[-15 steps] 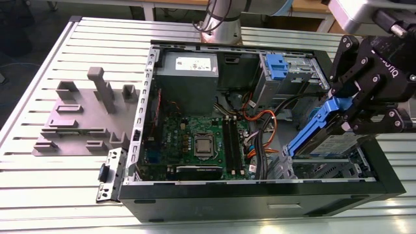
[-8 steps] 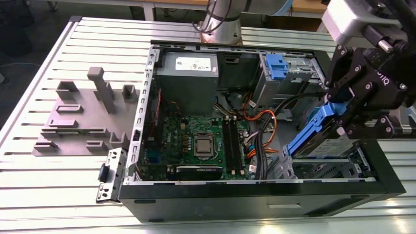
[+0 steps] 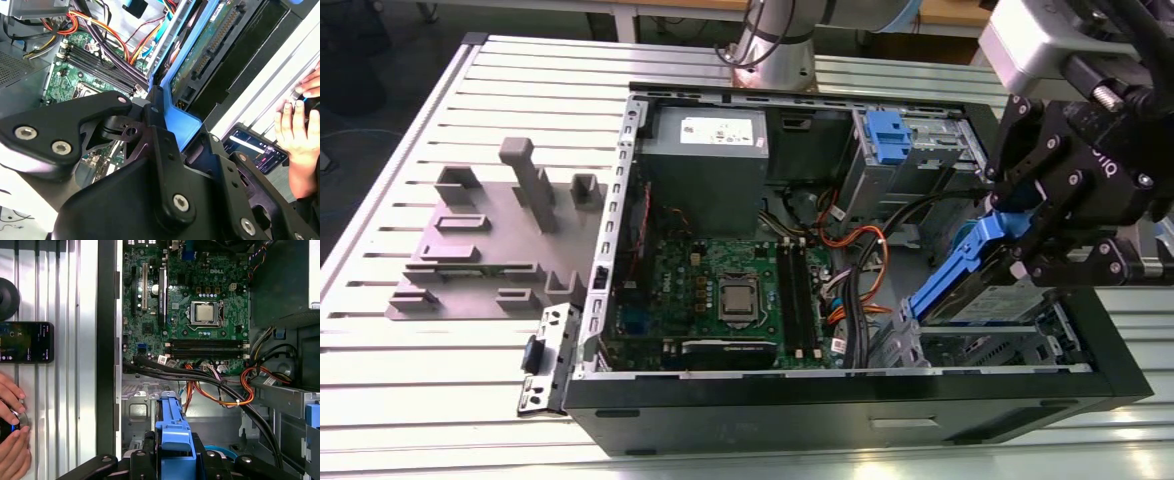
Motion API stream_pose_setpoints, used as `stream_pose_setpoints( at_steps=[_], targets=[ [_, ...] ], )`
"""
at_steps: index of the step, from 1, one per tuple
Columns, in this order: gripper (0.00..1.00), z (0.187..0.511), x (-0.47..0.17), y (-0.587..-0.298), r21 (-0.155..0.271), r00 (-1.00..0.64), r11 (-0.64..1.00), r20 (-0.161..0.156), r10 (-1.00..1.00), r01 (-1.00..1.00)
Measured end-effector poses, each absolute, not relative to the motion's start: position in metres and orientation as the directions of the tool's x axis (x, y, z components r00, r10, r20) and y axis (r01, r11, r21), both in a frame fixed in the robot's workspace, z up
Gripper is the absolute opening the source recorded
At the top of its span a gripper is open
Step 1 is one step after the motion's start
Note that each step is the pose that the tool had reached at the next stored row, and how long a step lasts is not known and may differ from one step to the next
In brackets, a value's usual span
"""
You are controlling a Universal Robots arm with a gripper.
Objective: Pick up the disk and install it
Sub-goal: 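Insert the disk into the insertion slot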
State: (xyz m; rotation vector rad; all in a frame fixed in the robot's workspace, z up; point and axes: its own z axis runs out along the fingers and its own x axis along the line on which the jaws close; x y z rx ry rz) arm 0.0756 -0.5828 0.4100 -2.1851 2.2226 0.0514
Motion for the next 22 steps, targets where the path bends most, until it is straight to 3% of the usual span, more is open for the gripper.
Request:
stream_pose_setpoints(
  at_steps=[7,8,15,18,22],
  targets=[
    [0.38,0.410,0.076,-0.583,0.006,-0.017,0.017,-0.040,-0.999,-1.000],
    [0.44,0.410,0.076,-0.583,0.006,-0.017,0.017,-0.040,-0.999,-1.000],
    [0.44,0.404,0.076,-0.584,0.006,-0.017,0.017,-0.041,-0.999,-1.000],
    [0.36,0.399,0.076,-0.584,0.006,-0.017,0.017,-0.041,-0.999,-1.000],
    [0.18,0.391,0.076,-0.584,0.006,-0.017,0.017,-0.041,-0.999,-1.000]
  ],
)
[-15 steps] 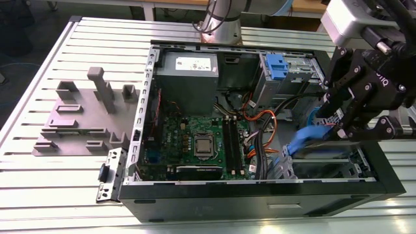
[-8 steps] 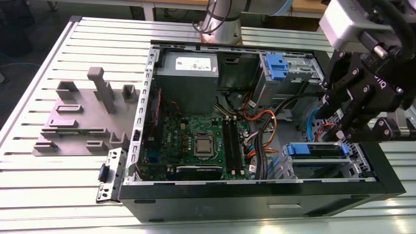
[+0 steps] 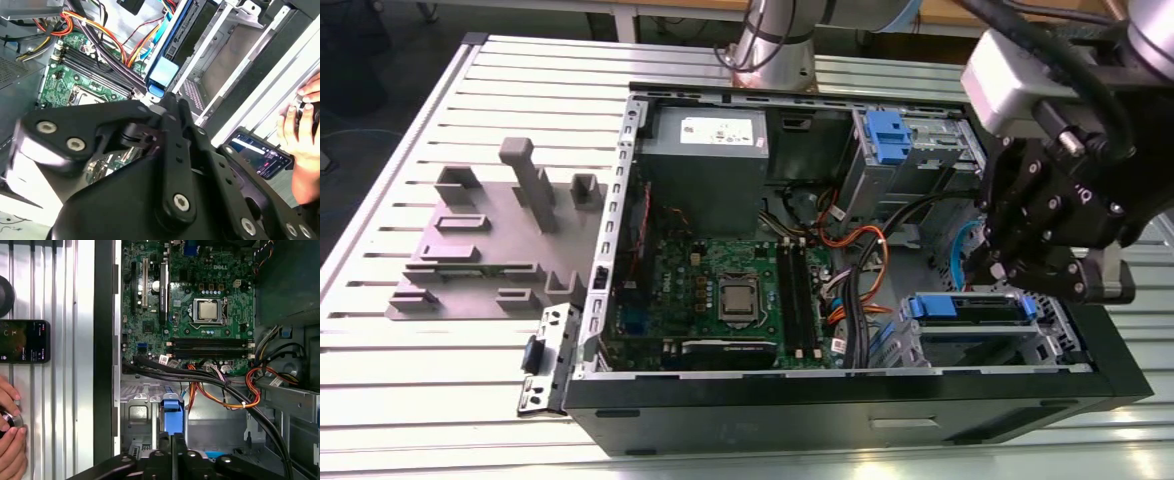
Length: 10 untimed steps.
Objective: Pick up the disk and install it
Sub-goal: 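Insert the disk into the insertion slot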
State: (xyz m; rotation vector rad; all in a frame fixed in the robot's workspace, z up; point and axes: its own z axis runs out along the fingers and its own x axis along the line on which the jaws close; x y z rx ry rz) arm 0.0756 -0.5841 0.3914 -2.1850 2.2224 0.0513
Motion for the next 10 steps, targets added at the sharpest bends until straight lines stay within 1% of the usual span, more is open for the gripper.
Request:
stream_pose_setpoints(
  at_steps=[1,3,10],
  targets=[
    [0.13,0.390,0.076,-0.584,0.006,-0.017,0.017,-0.040,-0.999,-1.000],
    [0.11,0.386,0.076,-0.584,0.006,-0.017,0.017,-0.041,-0.999,-1.000],
    [0.11,0.378,0.076,-0.584,0.006,-0.017,0.017,-0.040,-0.999,-1.000]
  ],
)
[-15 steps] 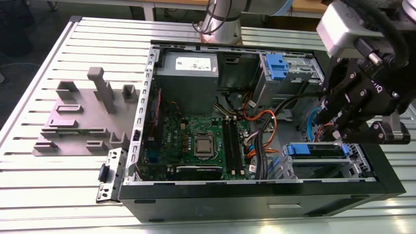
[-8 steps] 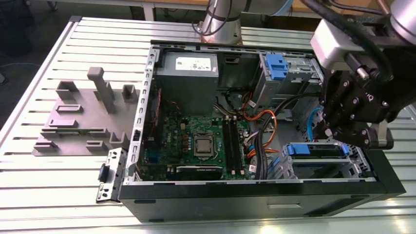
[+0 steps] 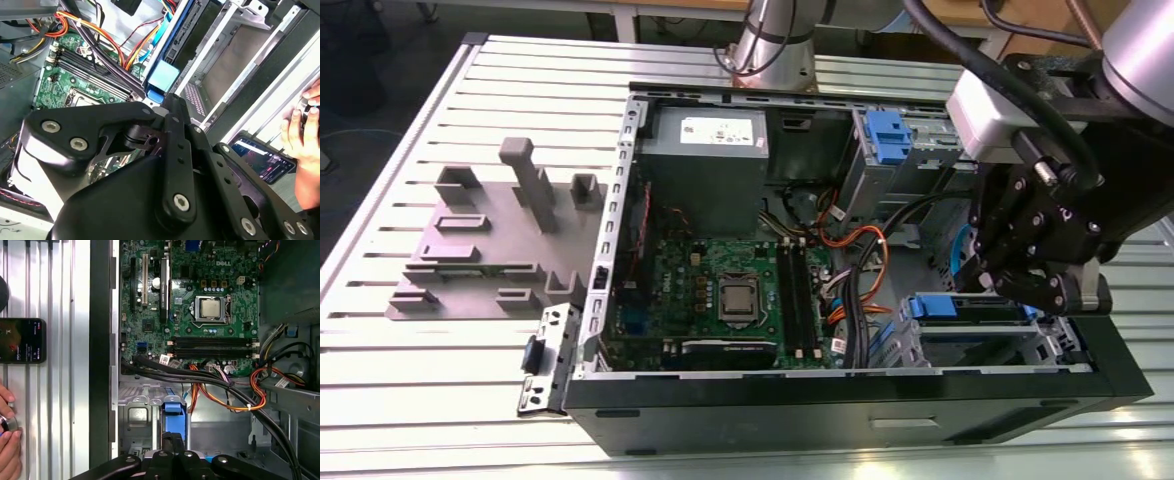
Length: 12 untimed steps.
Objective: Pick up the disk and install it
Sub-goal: 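Insert the disk into the insertion slot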
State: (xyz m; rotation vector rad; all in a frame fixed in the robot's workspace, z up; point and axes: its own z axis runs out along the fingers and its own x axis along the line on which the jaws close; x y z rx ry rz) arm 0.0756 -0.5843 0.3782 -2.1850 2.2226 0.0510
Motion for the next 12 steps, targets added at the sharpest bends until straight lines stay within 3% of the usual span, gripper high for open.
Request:
stream_pose_setpoints(
  at_steps=[12],
  targets=[
    [0.11,0.3767,0.0756,-0.5843,0.006,-0.017,0.017,-0.041,-0.999,-1.000]
  ],
)
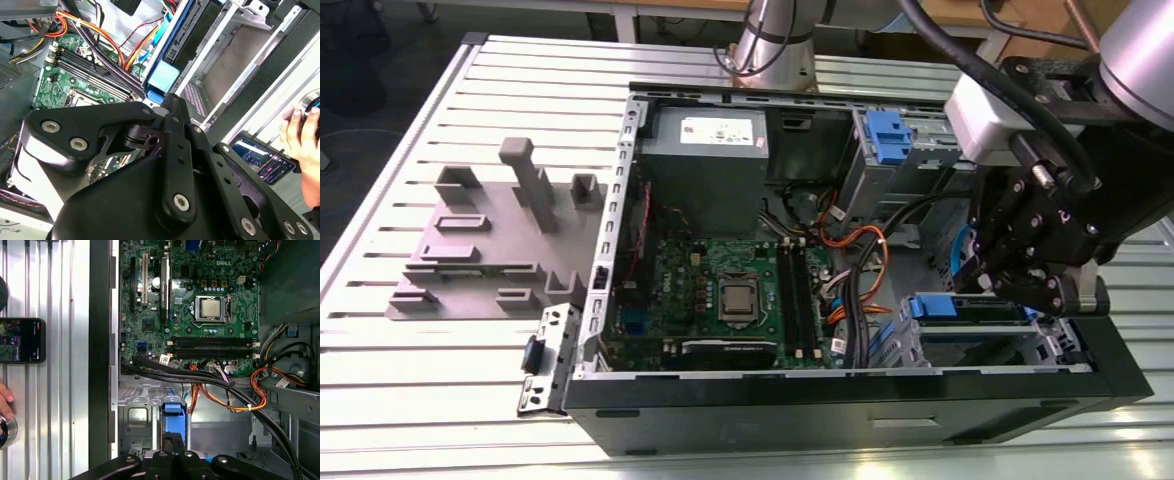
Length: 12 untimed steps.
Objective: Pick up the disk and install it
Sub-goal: 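Insert the disk into the insertion slot, then insert the first disk wire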
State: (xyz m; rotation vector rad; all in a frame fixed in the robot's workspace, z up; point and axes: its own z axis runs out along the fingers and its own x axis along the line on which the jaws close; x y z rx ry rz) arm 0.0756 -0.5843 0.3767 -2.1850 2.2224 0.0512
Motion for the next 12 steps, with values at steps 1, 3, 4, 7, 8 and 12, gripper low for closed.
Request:
stream_pose_setpoints(
  at_steps=[1,3,4,7,8,12],
  targets=[
    [0.11,0.3761,0.0756,-0.5843,0.006,-0.017,0.017,-0.041,-0.999,-1.000],
    [0.11,0.3733,0.0765,-0.5843,0.006,-0.017,0.017,-0.041,-0.999,-1.000],
    [0.11,0.3716,0.0769,-0.5843,0.006,-0.017,0.017,-0.041,-0.999,-1.000],
    [0.11,0.3689,0.0770,-0.5843,0.006,-0.017,0.017,-0.041,-0.999,-1.000],
    [0.11,0.3689,0.0770,-0.5843,0.006,-0.017,0.017,-0.041,-0.999,-1.000],
    [0.11,0.3688,0.0770,-0.5843,0.006,-0.017,0.017,-0.042,-0.999,-1.000]
  ],
)
